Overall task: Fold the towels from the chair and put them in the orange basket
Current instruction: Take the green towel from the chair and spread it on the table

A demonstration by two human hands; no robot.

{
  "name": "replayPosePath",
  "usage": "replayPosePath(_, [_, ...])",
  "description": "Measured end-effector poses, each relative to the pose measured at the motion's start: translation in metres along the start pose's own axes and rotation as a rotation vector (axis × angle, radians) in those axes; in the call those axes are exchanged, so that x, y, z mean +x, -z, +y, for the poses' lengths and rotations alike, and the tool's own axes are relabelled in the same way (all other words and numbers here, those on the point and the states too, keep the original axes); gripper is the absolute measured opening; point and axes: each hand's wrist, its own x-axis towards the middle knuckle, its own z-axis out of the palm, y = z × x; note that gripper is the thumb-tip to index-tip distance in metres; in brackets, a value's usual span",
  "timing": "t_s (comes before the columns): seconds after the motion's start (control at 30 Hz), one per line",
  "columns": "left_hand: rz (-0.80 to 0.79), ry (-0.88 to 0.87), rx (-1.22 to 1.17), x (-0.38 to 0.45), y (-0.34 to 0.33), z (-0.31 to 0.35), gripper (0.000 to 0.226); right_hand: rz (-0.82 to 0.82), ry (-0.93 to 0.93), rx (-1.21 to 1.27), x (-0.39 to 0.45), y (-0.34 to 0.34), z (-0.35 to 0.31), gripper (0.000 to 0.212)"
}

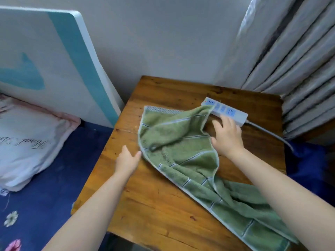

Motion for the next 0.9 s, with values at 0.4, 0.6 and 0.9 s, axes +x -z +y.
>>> replayPosePath(0.4, [-0.283,0.107,-0.186,-0.015,-0.106,-0.028,0.038,-0.130,-0.541,0.400,-0.069,-0.090,-0.001,0.037])
replayPosePath(0.6, [-0.268,0.381,-0.678,-0.020,-0.116,-0.017,0.038,0.062,-0.686,0.589,-0.073,-0.082,-0.010,0.025])
replayPosePath(0.9, [-0.284,0.316,-0.741,-0.019,-0.071,-0.028,0.035,0.057,-0.713,0.866,-0.080,-0.030,-0.012,0.021])
